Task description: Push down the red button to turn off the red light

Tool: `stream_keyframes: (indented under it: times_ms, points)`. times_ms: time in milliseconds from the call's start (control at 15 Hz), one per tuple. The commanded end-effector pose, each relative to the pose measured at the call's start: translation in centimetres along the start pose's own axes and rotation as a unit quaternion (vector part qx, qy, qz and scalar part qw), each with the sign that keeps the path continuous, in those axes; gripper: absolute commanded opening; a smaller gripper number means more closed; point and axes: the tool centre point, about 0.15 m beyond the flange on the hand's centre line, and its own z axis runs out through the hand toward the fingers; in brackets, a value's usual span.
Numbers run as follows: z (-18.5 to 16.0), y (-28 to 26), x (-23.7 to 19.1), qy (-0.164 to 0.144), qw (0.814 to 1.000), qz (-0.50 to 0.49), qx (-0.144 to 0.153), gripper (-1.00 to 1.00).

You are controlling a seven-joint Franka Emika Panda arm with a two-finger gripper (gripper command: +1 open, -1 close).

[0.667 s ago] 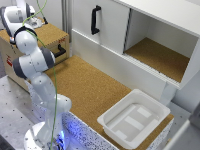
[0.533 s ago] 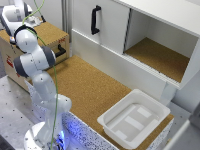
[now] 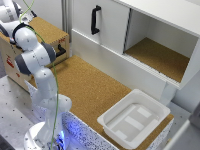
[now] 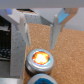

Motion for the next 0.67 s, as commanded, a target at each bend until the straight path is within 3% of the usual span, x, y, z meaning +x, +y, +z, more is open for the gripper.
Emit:
stream_keyframes:
  times_ms: [0,600]
  points:
    - [0.8,-1.2,2.6,-0.101,0.994,-0.048,0.022,-1.00]
    - [3.5,-0.2,4.6,-0.111,0.992,-0.057,0.027,-1.00]
